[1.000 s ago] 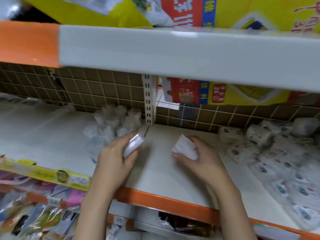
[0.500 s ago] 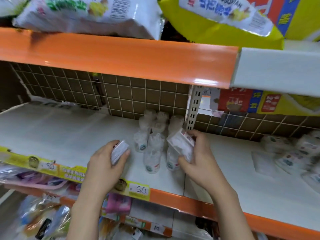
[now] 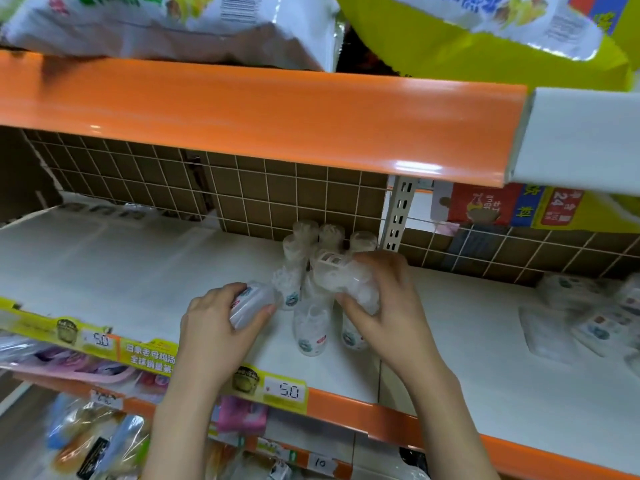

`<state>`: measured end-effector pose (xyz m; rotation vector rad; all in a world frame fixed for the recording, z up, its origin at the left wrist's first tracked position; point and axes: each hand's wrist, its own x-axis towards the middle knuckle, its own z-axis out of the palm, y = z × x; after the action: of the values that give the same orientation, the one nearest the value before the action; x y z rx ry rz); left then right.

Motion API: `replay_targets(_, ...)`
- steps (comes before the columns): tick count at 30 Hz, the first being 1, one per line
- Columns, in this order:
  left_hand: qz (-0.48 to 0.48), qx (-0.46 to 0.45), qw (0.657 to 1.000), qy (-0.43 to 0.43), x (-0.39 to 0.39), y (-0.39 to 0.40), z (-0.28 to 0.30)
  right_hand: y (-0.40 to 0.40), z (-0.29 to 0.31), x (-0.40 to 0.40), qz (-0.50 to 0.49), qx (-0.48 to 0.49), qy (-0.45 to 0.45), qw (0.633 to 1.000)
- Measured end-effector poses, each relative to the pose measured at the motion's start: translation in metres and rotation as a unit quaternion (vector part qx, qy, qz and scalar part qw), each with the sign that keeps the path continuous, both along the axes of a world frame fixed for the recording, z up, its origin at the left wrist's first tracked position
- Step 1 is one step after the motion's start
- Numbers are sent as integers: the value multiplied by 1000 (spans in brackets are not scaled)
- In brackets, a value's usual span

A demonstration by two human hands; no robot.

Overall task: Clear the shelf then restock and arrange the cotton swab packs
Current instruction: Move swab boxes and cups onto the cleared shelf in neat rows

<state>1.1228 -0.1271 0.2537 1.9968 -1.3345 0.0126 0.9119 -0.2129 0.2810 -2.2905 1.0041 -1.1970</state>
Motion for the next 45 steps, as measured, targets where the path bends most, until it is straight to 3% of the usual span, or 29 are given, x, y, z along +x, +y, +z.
replay_targets(9, -2, 29, 999, -18, 75, 2, -6, 9, -4, 80, -7, 16, 31, 999)
replay_targets(15, -36, 25, 999, -20, 160, 6, -3, 28, -26, 151, -62, 49, 87, 993)
replay_targets(20, -50, 34, 998, -17, 210, 8, -11, 40, -36, 170, -165, 61, 144, 974)
replay_targets(28, -129, 30, 991, 2, 198, -10, -19, 38, -43, 146, -251, 86, 174, 948)
replay_targets(45, -145, 24, 989, -9, 172, -26, -11, 28, -37, 147, -192, 84, 218, 953)
